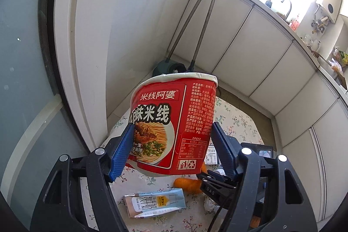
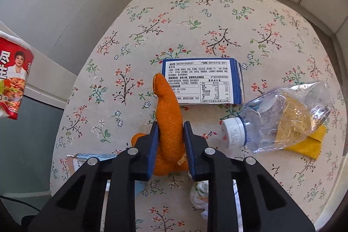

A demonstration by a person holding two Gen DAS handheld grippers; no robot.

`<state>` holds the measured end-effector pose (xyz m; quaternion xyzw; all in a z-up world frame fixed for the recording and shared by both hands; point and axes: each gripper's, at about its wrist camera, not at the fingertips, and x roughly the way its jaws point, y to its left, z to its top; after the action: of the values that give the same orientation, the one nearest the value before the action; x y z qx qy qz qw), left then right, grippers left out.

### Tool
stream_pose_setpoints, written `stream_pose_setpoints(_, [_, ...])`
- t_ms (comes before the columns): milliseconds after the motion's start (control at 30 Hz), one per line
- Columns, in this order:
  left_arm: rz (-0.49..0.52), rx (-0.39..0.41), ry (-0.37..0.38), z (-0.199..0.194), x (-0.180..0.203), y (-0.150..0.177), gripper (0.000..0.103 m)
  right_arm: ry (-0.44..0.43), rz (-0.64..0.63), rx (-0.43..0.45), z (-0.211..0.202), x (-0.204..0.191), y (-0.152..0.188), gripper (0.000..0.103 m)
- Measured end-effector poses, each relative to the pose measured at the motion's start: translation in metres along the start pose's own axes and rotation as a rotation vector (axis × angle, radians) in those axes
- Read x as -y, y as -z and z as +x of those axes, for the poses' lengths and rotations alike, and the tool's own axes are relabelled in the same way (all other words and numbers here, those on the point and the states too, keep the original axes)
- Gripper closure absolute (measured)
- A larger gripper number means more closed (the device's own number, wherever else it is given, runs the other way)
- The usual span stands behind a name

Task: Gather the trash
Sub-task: 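Grasp the orange carrot-shaped item with the right gripper while the left lifts the cup, then carry both items to the white bin and open the right gripper over it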

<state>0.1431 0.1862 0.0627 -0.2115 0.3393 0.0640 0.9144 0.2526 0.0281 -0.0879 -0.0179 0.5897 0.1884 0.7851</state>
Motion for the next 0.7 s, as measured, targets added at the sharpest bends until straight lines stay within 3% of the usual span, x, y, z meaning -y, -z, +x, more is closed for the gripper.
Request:
stream_pose_setpoints(333, [0.046, -0.021, -0.005, 0.007, 0.018, 0.009, 0.036, 0.044, 0.028, 0.205, -0.058, 0.011, 0.016, 0.081])
stream_pose_setpoints(700, [0.118, -0.012, 0.063, 0.004, 0.056, 0.035, 0.036, 0.11, 0.12, 0.441, -0.133, 0.047, 0.057, 0.081])
